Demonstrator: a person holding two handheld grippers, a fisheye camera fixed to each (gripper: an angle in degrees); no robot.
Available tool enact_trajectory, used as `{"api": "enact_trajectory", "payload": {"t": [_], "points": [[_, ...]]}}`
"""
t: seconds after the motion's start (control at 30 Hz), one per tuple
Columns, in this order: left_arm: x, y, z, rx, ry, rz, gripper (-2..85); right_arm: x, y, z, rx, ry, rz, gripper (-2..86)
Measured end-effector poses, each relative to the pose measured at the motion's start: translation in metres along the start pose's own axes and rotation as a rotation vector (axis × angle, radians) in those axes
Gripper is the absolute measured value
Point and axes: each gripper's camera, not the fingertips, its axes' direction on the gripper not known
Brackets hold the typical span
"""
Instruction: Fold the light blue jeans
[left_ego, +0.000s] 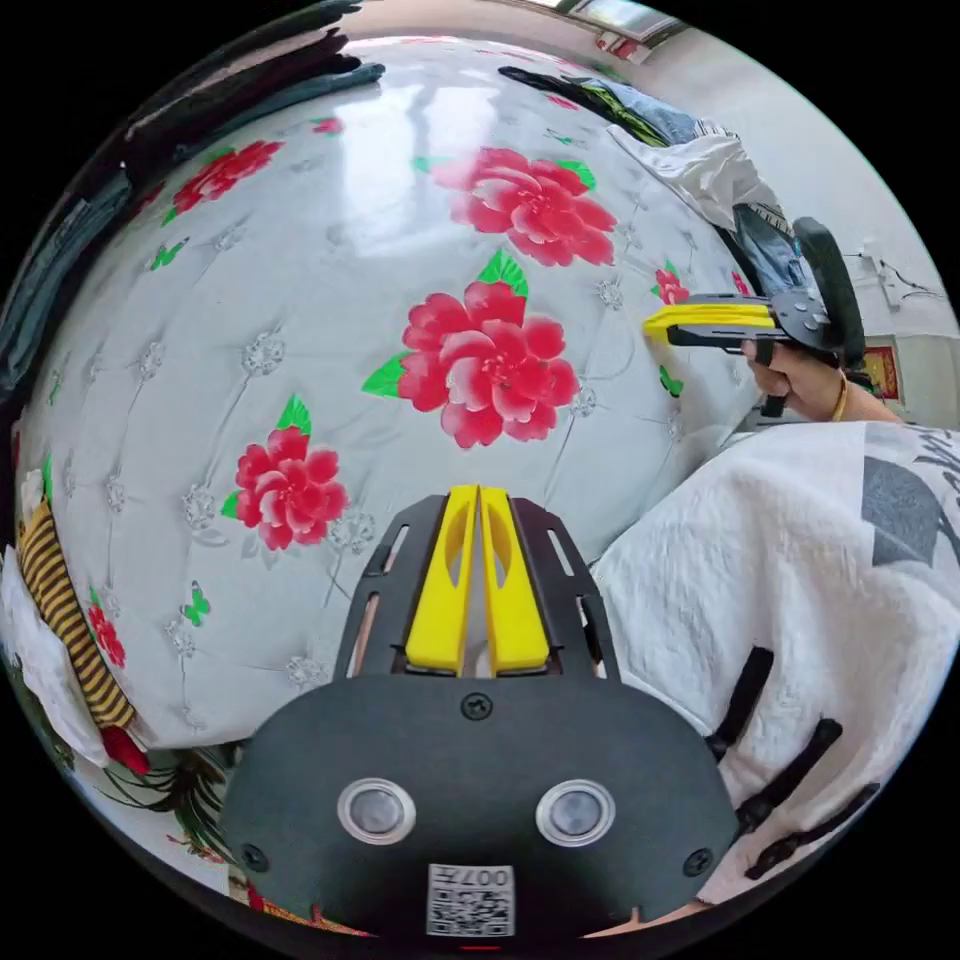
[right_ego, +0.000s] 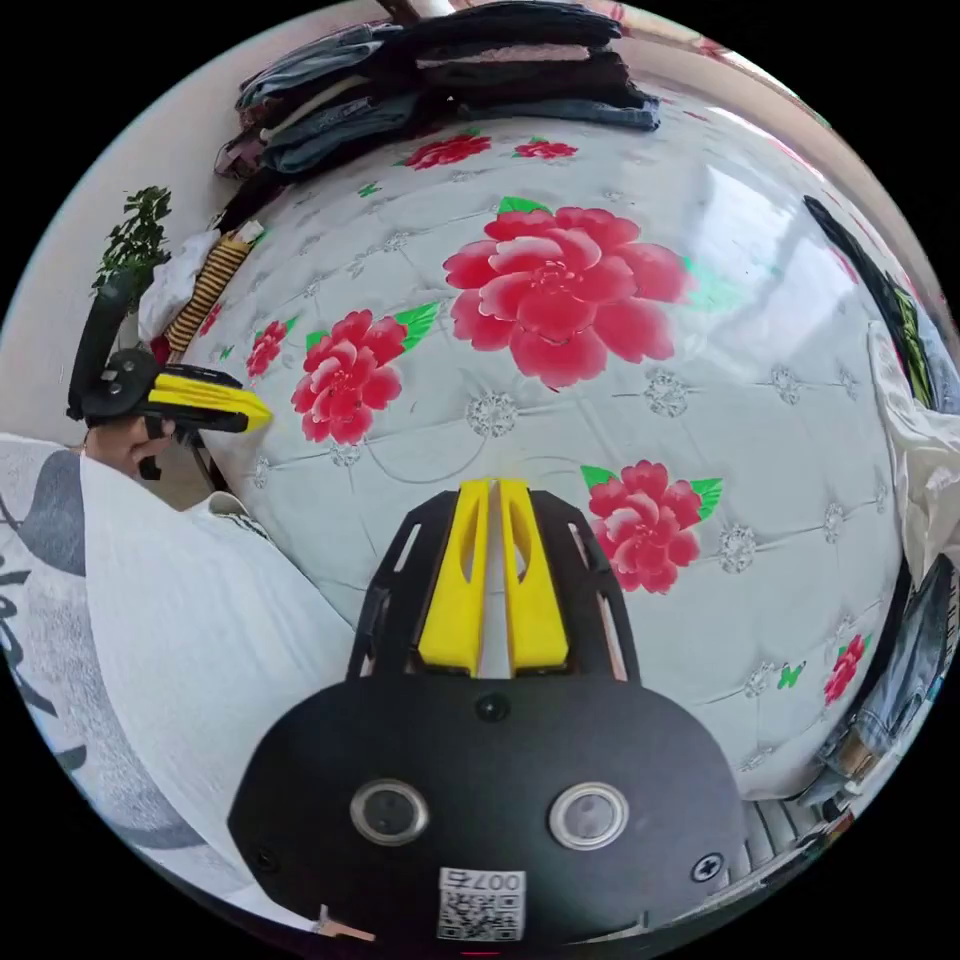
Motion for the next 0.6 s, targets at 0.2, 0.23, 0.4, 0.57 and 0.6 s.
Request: {"api": "enact_trajectory", "payload": {"t": [0.2, 0.23, 0.4, 0.57, 0.6], "points": [[0.049, -0.012, 0.006, 0.009, -0.171, 0.034, -1.0, 0.063, 0.045, -0.057, 0.165, 0.140, 0.250, 5.1], [0.055, -0.014, 0.007, 0.002, -0.193, 0.037, -1.0, 0.086, 0.062, -0.075, 0.204, 0.201, 0.331, 5.7], [0.077, -0.029, 0.013, -0.050, -0.271, -0.021, -1.0, 0.172, 0.132, -0.137, 0.224, 0.513, 0.603, 8.9], [0.083, -0.036, 0.014, -0.079, -0.296, -0.144, -1.0, 0.226, 0.163, -0.136, -0.061, 0.698, 0.604, 11.5], [0.085, -0.036, 0.015, -0.080, -0.306, -0.182, -1.0, 0.234, 0.165, -0.121, -0.158, 0.685, 0.560, 11.9]]}}
